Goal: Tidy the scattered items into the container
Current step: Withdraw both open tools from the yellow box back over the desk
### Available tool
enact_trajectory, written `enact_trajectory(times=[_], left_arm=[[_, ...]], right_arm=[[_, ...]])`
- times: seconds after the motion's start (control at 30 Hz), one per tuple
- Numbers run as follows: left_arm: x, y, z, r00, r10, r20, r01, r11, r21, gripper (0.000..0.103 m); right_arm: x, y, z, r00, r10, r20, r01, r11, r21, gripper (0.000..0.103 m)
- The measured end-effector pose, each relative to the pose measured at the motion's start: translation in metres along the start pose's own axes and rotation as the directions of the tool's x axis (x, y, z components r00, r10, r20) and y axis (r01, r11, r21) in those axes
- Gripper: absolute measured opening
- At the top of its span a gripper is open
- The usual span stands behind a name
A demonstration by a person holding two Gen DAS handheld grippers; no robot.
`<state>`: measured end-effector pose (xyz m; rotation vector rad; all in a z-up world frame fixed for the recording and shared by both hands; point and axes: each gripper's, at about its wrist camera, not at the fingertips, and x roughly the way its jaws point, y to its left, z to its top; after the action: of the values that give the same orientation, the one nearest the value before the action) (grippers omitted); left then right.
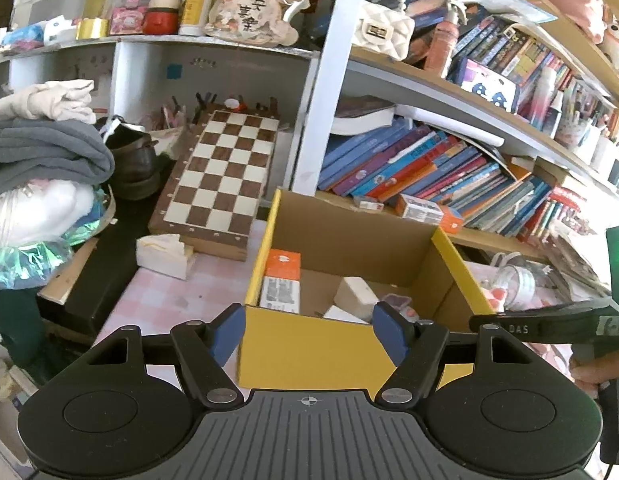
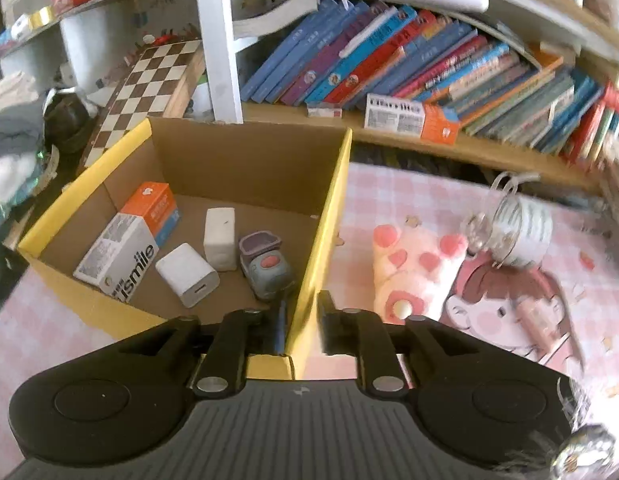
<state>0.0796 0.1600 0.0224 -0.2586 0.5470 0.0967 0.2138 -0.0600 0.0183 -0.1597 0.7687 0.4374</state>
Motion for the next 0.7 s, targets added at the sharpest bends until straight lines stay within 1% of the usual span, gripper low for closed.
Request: enact_trajectory(times=[0.07,0.13,0.27,0.37,0.43,0.5,0.6,0.7], left_arm=[[-0.004,-0.003,-0.002,1.0,-0.011,-0.002,0.011,1.0,0.008,0.072],[-0.008,-0.006,-0.005,1.0,-0.023,-0.005,0.023,1.0,0.016,0.075],[-0.016,-0.012,-0.009,0.999,-0.043,-0.009,0.043,0.999,0.031,0.078],[-0.026,-0.015,-0.014,0.999,-0.041,-0.007,0.041,0.998,0.039,0.083],[-0.032,-0.016,-0.017,0.999,-0.039,-0.007,0.039,0.998,0.046,0.083],[-0.038,-0.017,-0.022,0.999,-0.035,-0.012,0.036,0.998,0.054,0.084],[-0.045,-0.017,-0.028,0.999,-0.03,-0.021,0.031,0.998,0.062,0.085],[-0.052,-0.018,-0.034,0.999,-0.025,-0.03,0.027,0.997,0.071,0.086]], right_arm=[[-0.006,0.002,-0.002,1.0,-0.002,0.014,0.003,1.0,-0.006,0.038],[-0.014,0.002,-0.005,0.999,0.003,0.033,-0.003,1.0,-0.002,0.04],[-0.033,0.004,-0.013,0.997,0.007,0.076,-0.007,1.0,0.01,0.056],[-0.049,0.007,-0.02,0.994,0.012,0.107,-0.013,1.0,0.005,0.066],[-0.059,0.01,-0.027,0.992,0.019,0.122,-0.019,1.0,0.0,0.071],[-0.068,0.012,-0.034,0.991,0.023,0.133,-0.023,1.0,0.001,0.08],[-0.078,0.017,-0.046,0.99,0.033,0.137,-0.033,0.999,0.003,0.084],[-0.084,0.022,-0.057,0.99,0.038,0.136,-0.038,0.999,-0.002,0.086]])
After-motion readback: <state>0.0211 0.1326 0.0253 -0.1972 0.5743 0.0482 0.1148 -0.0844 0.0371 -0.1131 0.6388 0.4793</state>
